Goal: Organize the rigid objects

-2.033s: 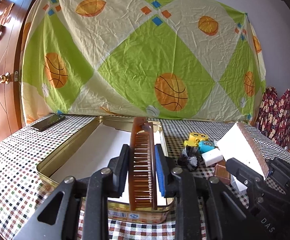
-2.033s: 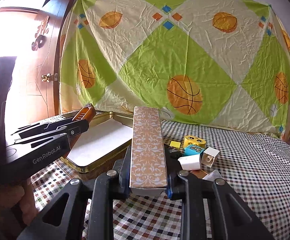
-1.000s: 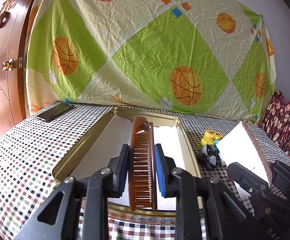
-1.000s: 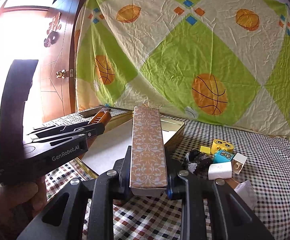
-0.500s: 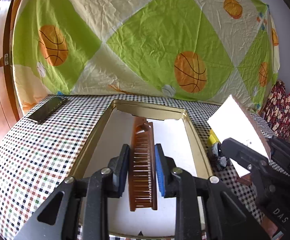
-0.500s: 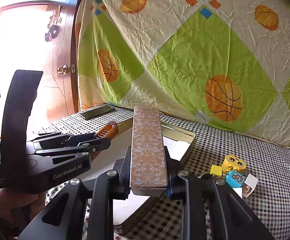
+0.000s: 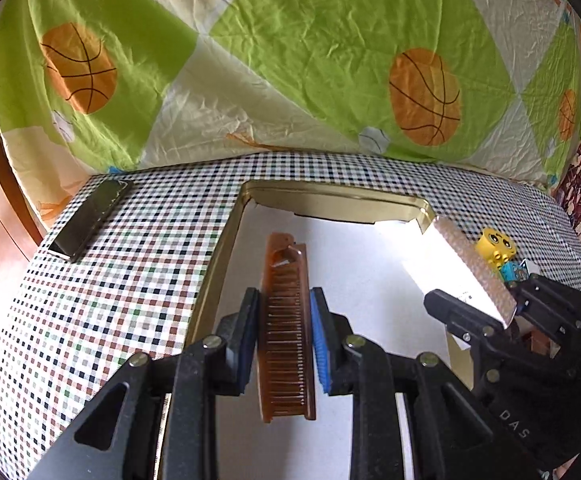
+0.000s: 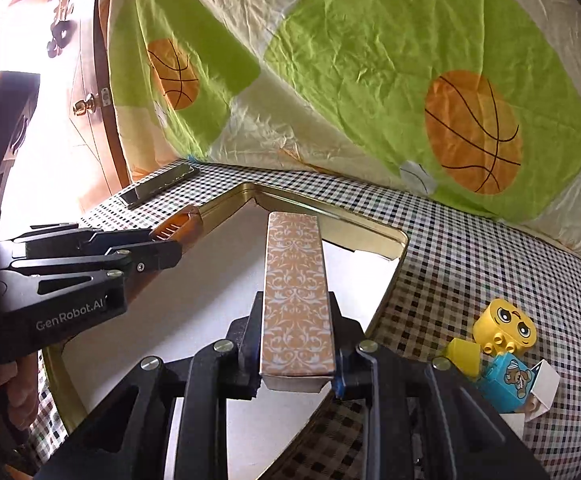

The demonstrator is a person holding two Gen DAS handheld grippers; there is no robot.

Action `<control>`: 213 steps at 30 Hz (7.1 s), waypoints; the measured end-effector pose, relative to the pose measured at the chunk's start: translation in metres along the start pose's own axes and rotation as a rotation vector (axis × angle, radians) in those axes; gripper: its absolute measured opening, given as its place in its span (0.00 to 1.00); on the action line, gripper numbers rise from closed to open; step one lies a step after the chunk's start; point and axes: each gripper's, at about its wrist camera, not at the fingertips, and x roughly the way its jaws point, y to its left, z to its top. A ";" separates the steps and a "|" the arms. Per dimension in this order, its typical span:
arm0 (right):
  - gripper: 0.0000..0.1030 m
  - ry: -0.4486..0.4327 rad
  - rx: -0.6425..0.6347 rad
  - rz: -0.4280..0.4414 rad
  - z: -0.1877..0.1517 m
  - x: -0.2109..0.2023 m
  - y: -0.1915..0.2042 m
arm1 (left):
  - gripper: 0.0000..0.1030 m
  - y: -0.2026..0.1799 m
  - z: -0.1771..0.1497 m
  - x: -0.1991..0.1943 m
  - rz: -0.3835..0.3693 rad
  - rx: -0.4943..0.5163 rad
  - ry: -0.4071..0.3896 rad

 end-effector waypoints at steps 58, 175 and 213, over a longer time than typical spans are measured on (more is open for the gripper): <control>0.55 0.067 0.366 -0.320 -0.149 -0.137 -0.160 | 0.99 -0.200 -0.095 -0.061 -0.127 0.193 -0.226; 0.55 -0.278 0.325 -0.404 -0.145 -0.195 -0.171 | 0.43 -0.231 -0.091 -0.077 -0.212 0.137 -0.403; 0.55 -0.492 0.224 -0.455 -0.150 -0.223 -0.133 | 0.43 -0.210 -0.100 -0.095 -0.162 0.098 -0.504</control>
